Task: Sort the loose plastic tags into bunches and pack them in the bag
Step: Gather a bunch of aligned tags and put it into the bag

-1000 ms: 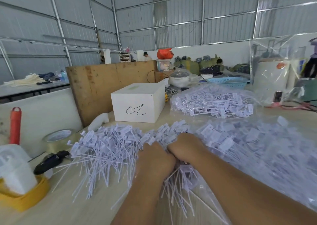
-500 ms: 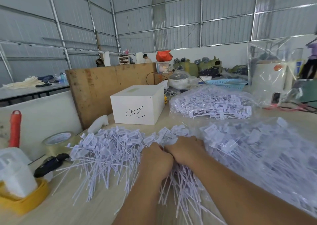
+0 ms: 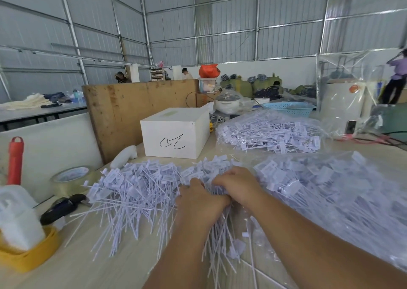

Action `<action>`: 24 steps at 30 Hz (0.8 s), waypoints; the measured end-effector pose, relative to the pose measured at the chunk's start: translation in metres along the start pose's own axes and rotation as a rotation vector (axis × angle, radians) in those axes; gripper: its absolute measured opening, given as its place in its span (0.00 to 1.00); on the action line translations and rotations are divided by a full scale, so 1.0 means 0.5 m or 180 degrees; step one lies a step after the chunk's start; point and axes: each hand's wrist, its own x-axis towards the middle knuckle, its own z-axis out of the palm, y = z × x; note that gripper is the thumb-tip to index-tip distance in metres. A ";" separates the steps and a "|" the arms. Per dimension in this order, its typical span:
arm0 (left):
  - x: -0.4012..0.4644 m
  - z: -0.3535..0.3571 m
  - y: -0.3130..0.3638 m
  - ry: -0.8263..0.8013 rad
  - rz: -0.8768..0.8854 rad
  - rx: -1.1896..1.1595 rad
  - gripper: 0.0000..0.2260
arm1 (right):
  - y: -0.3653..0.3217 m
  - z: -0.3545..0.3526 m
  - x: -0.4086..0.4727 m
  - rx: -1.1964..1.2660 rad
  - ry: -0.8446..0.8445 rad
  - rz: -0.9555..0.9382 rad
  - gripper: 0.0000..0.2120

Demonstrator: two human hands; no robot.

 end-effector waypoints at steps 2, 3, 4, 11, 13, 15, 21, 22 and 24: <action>0.002 0.002 -0.002 0.0015 -0.0036 0.0155 0.43 | -0.010 0.003 -0.007 -0.0196 -0.0087 0.0019 0.11; 0.003 0.003 -0.002 0.0039 -0.0038 0.0238 0.41 | -0.018 0.005 -0.012 -0.0435 -0.0138 0.0029 0.11; 0.003 0.005 -0.003 0.0069 -0.0017 0.0336 0.39 | -0.026 0.008 -0.016 -0.0711 -0.0163 0.0029 0.10; 0.001 0.004 0.001 0.0064 0.0123 0.0430 0.37 | -0.093 -0.012 -0.052 -0.1230 -0.0732 0.0283 0.08; -0.001 0.002 0.003 0.0045 0.0083 0.0363 0.39 | -0.094 -0.023 -0.053 -0.1500 -0.0808 0.0133 0.08; -0.001 0.002 0.004 0.0018 0.0070 0.0341 0.40 | -0.084 -0.034 -0.052 -0.1610 -0.0789 0.0076 0.09; 0.004 0.002 0.005 -0.0010 0.0041 0.0387 0.40 | -0.069 -0.048 -0.070 -0.2546 -0.0915 -0.0264 0.02; 0.005 0.002 0.006 -0.0010 0.0041 0.0391 0.38 | -0.077 -0.050 -0.078 -0.2716 -0.1048 -0.0328 0.03; 0.005 0.002 0.007 -0.0017 0.0029 0.0427 0.38 | -0.093 -0.056 -0.092 -0.2990 -0.1259 -0.0327 0.07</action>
